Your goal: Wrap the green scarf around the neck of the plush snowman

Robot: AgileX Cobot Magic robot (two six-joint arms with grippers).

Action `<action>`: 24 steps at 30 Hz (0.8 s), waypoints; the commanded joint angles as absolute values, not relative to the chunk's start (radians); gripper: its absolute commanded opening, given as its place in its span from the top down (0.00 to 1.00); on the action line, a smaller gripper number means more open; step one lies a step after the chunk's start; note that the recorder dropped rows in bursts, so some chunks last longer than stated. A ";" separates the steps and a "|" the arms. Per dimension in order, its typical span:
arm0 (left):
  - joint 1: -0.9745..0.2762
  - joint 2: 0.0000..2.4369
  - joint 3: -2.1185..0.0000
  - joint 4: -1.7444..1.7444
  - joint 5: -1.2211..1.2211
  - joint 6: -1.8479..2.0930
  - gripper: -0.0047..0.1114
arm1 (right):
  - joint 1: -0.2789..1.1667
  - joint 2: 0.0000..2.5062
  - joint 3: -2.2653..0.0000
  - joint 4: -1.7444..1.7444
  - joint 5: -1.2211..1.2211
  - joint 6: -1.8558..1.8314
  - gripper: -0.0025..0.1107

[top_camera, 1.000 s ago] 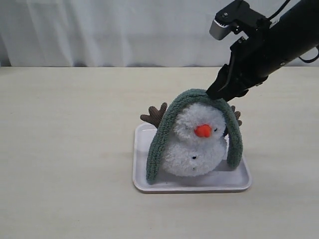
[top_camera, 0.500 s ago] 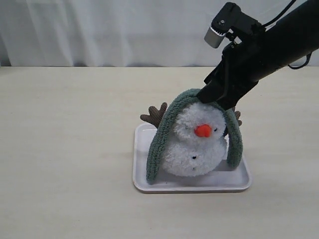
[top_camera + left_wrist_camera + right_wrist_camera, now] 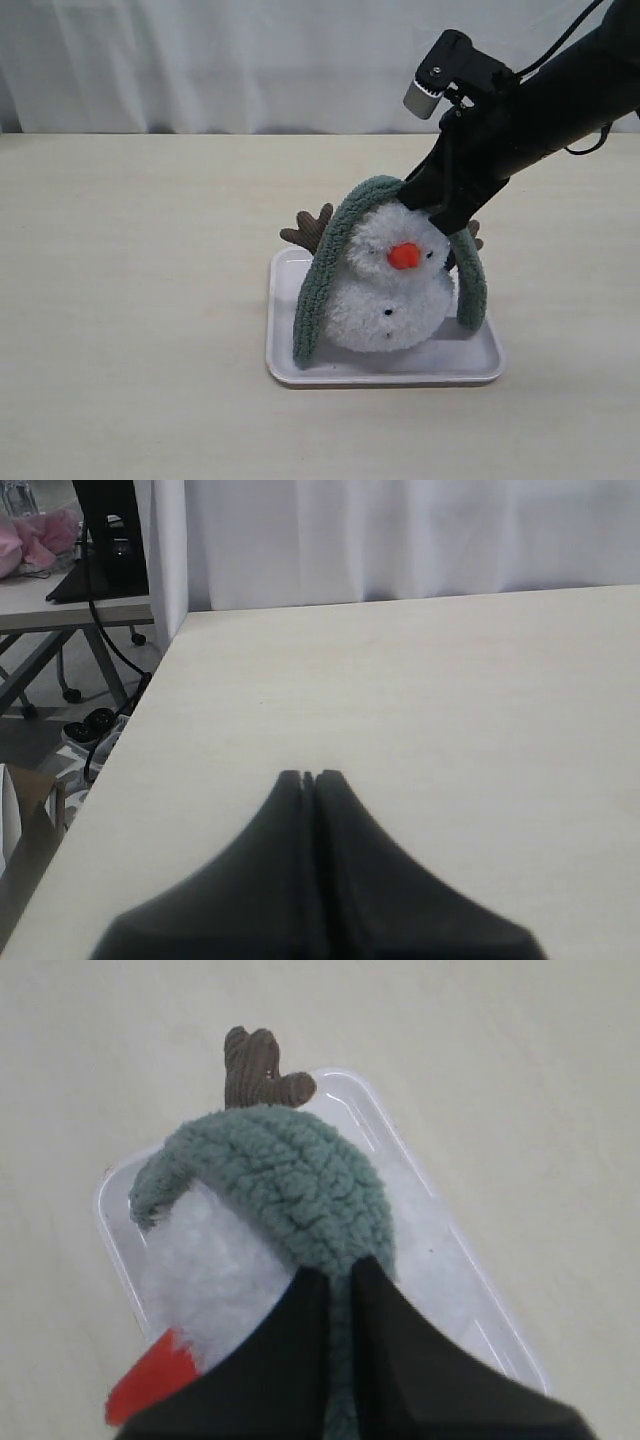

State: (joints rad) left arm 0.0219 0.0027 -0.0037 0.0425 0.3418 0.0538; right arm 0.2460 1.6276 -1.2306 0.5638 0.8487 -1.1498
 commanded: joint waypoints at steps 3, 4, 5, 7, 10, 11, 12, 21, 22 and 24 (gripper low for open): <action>0.023 0.000 0.000 0.042 0.331 0.052 0.96 | 0.248 1.625 -1.233 0.568 0.857 -1.166 0.94; 0.023 0.000 0.000 0.042 0.331 0.052 0.96 | 0.248 1.625 -1.233 0.568 0.857 -1.166 0.94; 0.023 0.000 0.000 0.042 0.331 0.052 0.96 | 0.248 1.625 -1.233 0.568 0.857 -1.166 0.94; 0.023 0.000 0.000 0.042 0.331 0.052 0.96 | 0.248 1.625 -1.235 0.568 0.857 -1.166 0.94; 0.023 0.000 0.000 0.042 0.331 0.052 0.96 | 0.248 1.625 -1.258 0.568 0.857 -1.118 0.94; 0.023 0.000 0.000 0.042 0.331 0.052 0.96 | 0.248 1.625 -1.272 0.568 0.857 -1.090 0.94; 0.023 0.000 0.000 0.042 0.331 0.052 0.96 | 0.248 1.625 -1.285 0.568 0.857 -1.065 0.94; 0.023 0.000 0.000 0.042 0.331 0.052 0.96 | 0.248 1.638 -1.312 0.556 0.768 -0.965 0.94; 0.023 0.000 0.000 0.042 0.331 0.052 0.96 | 0.248 1.647 -1.312 0.556 0.761 -0.955 0.94; 0.023 0.000 0.000 0.042 0.331 0.052 0.96 | 0.248 1.669 -1.312 0.556 0.759 -0.953 0.94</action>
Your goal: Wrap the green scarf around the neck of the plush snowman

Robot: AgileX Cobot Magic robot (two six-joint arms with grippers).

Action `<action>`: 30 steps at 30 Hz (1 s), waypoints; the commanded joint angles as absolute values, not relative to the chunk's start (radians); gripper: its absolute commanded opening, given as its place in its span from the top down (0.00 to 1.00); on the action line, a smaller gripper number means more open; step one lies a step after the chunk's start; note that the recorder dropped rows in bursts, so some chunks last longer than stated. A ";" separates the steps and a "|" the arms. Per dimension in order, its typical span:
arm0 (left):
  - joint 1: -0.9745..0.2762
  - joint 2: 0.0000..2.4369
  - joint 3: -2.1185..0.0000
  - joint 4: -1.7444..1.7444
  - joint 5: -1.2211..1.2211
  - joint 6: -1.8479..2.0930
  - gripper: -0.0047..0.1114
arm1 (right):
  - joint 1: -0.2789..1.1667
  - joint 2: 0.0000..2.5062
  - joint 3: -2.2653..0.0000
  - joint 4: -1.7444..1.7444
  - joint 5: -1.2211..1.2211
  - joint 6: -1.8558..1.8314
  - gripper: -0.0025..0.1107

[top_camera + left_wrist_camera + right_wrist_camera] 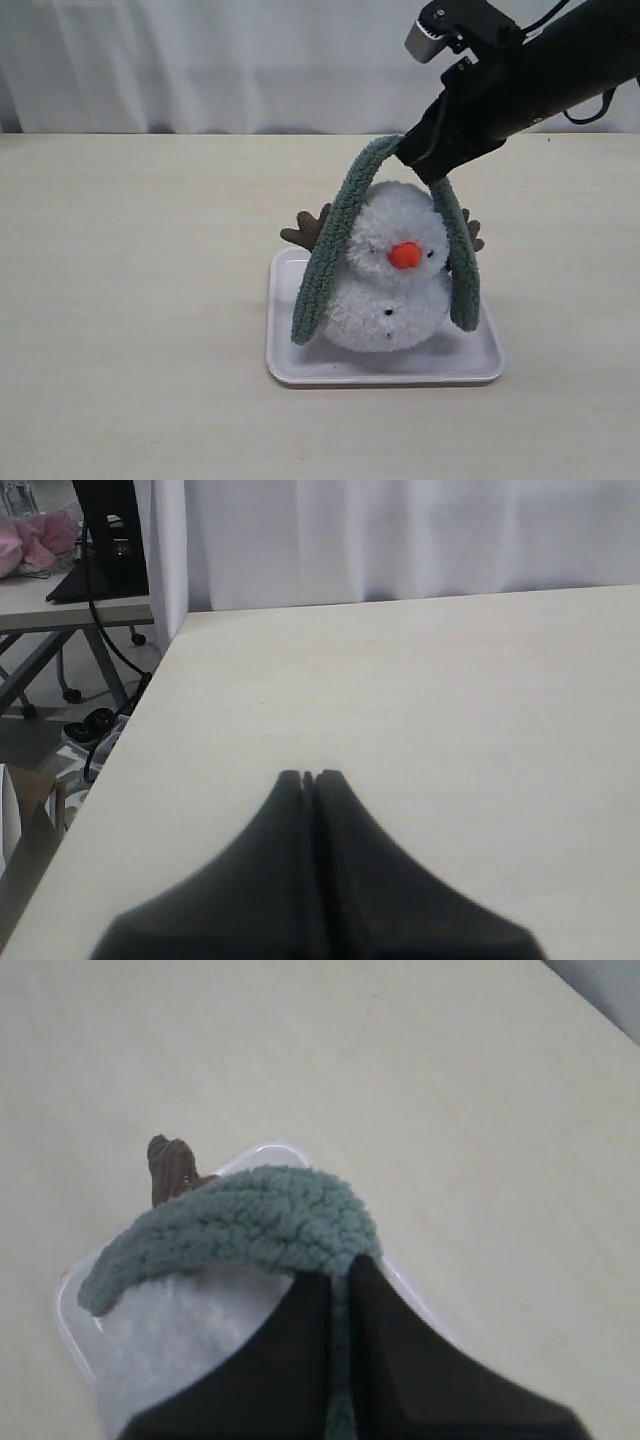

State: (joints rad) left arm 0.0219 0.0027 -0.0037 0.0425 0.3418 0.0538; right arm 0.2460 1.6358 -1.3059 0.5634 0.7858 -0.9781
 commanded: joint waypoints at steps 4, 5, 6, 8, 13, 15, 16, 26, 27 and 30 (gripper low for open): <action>0.023 0.000 0.000 0.042 0.331 0.052 0.96 | 0.248 1.708 -1.312 0.499 0.763 -0.947 0.94; 0.023 0.000 0.000 0.042 0.331 0.052 0.96 | 0.246 1.716 -1.312 0.482 0.763 -0.934 0.94; 0.023 0.000 0.000 0.042 0.331 0.052 0.96 | 0.246 1.723 -1.312 0.464 0.757 -0.915 0.94; 0.023 0.000 0.000 0.042 0.331 0.052 0.96 | 0.246 1.730 -1.312 0.444 0.757 -0.893 0.94; 0.023 0.000 0.000 0.042 0.331 0.052 0.96 | 0.246 1.737 -1.312 0.444 0.766 -0.872 0.94; 0.023 0.000 0.000 0.042 0.331 0.052 0.96 | 0.246 1.737 -1.312 0.444 0.761 -0.832 0.94; 0.023 0.000 0.000 0.042 0.331 0.052 0.96 | 0.246 1.740 -1.312 0.444 0.760 -0.793 0.94; 0.023 0.000 0.000 0.042 0.331 0.052 0.96 | 0.246 1.687 -1.314 0.444 0.757 -0.713 0.63; 0.023 0.000 0.000 0.042 0.331 0.052 0.96 | 0.246 1.668 -1.314 0.444 0.757 -0.713 0.61; 0.023 0.000 0.000 0.042 0.331 0.052 0.96 | 0.246 1.601 -1.314 0.413 0.759 -0.672 0.61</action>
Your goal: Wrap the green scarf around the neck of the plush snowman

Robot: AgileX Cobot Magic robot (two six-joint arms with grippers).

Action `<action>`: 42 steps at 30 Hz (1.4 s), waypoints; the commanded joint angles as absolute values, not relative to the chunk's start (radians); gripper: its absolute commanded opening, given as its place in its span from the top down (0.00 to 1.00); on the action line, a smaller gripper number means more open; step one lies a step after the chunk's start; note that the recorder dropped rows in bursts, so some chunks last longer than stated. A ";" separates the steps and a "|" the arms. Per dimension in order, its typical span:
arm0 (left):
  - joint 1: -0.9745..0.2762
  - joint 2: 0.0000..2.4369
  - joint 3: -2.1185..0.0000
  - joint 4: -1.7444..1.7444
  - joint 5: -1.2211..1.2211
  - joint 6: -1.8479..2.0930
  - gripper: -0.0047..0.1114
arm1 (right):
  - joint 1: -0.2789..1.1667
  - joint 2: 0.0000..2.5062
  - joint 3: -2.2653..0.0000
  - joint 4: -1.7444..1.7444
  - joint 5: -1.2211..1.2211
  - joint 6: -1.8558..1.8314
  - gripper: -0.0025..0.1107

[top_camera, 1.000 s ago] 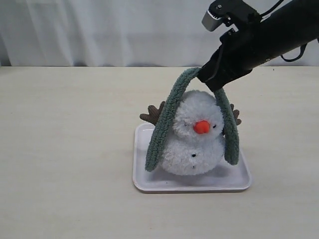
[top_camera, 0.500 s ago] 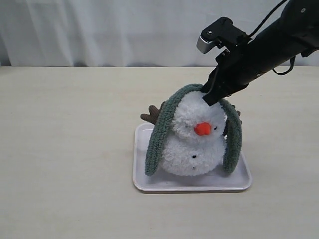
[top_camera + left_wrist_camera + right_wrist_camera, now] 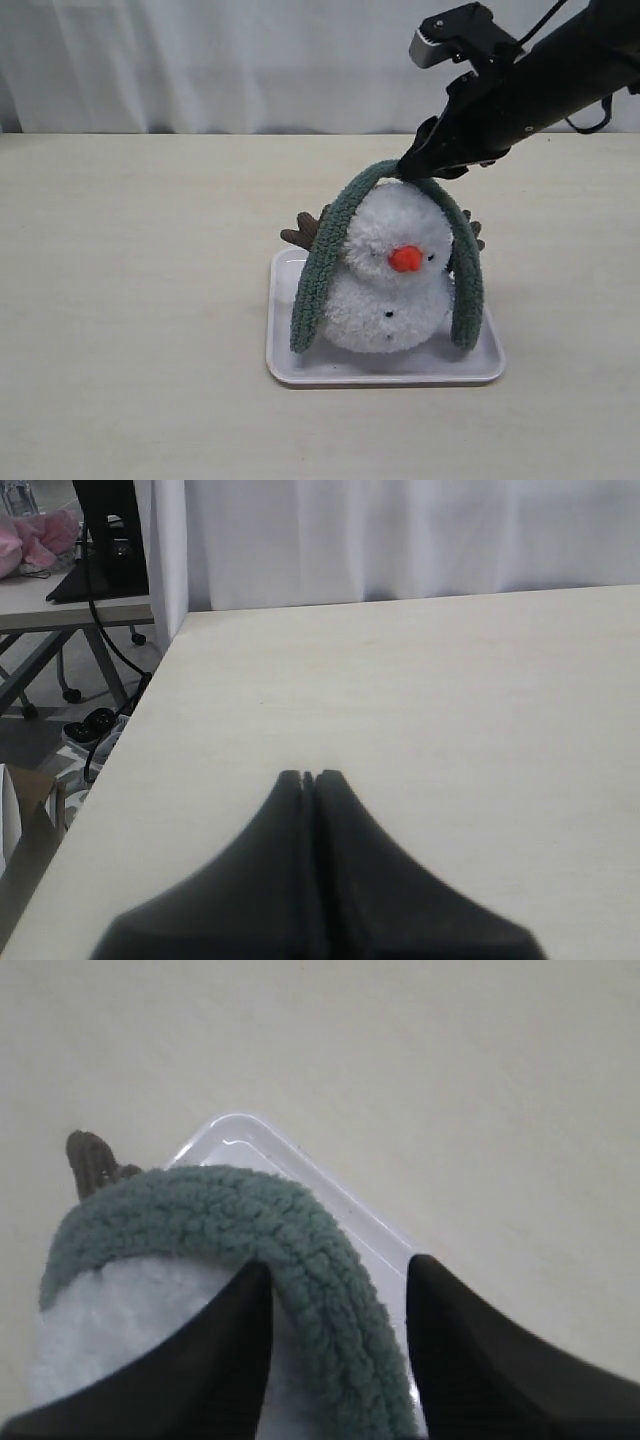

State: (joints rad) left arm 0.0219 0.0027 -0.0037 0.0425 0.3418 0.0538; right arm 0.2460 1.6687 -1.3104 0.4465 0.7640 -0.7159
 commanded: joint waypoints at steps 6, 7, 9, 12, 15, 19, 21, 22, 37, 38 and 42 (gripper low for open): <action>0.023 0.000 0.000 0.042 0.331 0.052 0.96 | 0.246 1.502 -1.314 0.306 0.824 -0.498 0.61; 0.023 0.000 0.000 0.042 0.331 0.052 0.96 | 0.246 1.496 -1.314 0.286 0.851 -0.470 0.61; 0.023 0.000 0.000 0.042 0.331 0.052 0.96 | 0.246 1.488 -1.312 0.246 0.906 -0.421 0.61; 0.023 0.000 0.000 0.042 0.331 0.052 0.96 | 0.246 1.488 -1.277 0.244 0.946 -0.399 0.61; 0.023 0.000 0.000 0.042 0.331 0.052 0.96 | 0.246 1.488 -1.199 0.246 0.903 -0.399 0.61; 0.023 0.000 0.000 0.042 0.331 0.052 0.96 | 0.246 1.488 -1.090 0.243 0.770 -0.427 0.61; 0.023 0.000 0.000 0.042 0.331 0.052 0.96 | 0.246 1.488 -1.045 0.243 0.686 -0.438 0.61; 0.023 0.000 0.000 0.042 0.331 0.052 0.96 | 0.246 1.488 -1.030 0.243 0.655 -0.446 0.61; 0.023 0.000 0.000 0.042 0.331 0.052 0.96 | 0.248 1.491 -0.921 0.246 0.504 -0.519 0.61; 0.023 0.000 0.000 0.042 0.331 0.052 0.96 | 0.248 1.492 -0.916 0.246 0.504 -0.519 0.61; 0.023 0.000 0.000 0.042 0.331 0.052 0.96 | 0.250 1.522 -0.900 0.257 0.501 -0.540 0.61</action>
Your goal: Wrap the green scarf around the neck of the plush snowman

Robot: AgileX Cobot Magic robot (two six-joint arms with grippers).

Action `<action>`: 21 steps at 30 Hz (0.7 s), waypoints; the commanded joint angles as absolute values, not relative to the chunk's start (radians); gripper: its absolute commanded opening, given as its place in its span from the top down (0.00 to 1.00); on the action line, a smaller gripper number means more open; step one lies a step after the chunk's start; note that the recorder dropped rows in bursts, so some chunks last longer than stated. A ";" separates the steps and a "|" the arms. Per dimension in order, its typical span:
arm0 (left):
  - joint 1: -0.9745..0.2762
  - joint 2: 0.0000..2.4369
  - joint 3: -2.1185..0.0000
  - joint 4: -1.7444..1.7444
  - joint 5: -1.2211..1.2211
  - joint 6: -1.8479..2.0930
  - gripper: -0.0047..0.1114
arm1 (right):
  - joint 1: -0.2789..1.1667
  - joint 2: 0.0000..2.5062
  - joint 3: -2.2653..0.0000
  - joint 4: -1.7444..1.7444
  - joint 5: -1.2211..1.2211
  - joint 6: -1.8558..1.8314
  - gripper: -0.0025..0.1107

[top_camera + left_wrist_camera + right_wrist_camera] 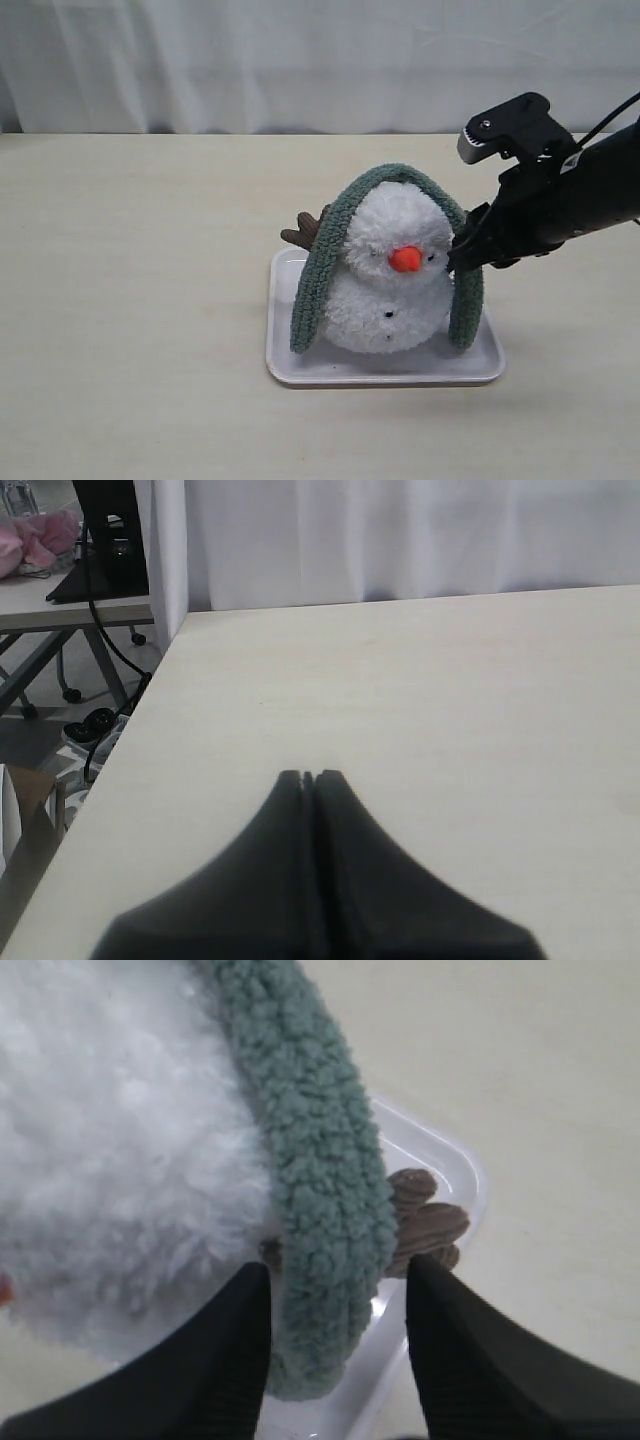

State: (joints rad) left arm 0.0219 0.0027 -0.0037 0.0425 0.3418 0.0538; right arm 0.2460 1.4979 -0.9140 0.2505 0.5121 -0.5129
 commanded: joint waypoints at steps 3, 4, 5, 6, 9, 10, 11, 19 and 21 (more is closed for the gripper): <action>0.023 0.000 0.000 0.042 0.331 0.052 0.96 | 0.288 1.538 -0.900 0.261 0.477 -0.543 0.61; 0.023 0.000 0.000 0.042 0.331 0.052 0.96 | 0.303 1.543 -0.900 0.261 0.467 -0.546 0.62; 0.023 0.000 0.000 0.042 0.331 0.052 0.96 | 0.319 1.548 -0.900 0.259 0.458 -0.553 0.63; 0.023 0.000 0.000 0.042 0.331 0.052 0.96 | 0.333 1.557 -0.900 0.256 0.448 -0.562 0.67; 0.023 0.000 0.000 0.042 0.331 0.052 0.96 | 0.349 1.574 -0.902 0.252 0.442 -0.565 0.78; 0.023 0.000 0.000 0.042 0.331 0.052 0.96 | 0.349 1.579 -0.902 0.252 0.442 -0.565 0.81; 0.023 0.000 0.000 0.042 0.331 0.052 0.96 | 0.349 1.579 -0.904 0.252 0.442 -0.565 0.85; 0.023 0.000 0.000 0.042 0.331 0.052 0.96 | 0.349 1.579 -0.959 0.252 0.526 -0.510 0.94; 0.023 0.000 0.000 0.042 0.331 0.052 0.96 | 0.349 1.579 -0.995 0.252 0.602 -0.479 0.94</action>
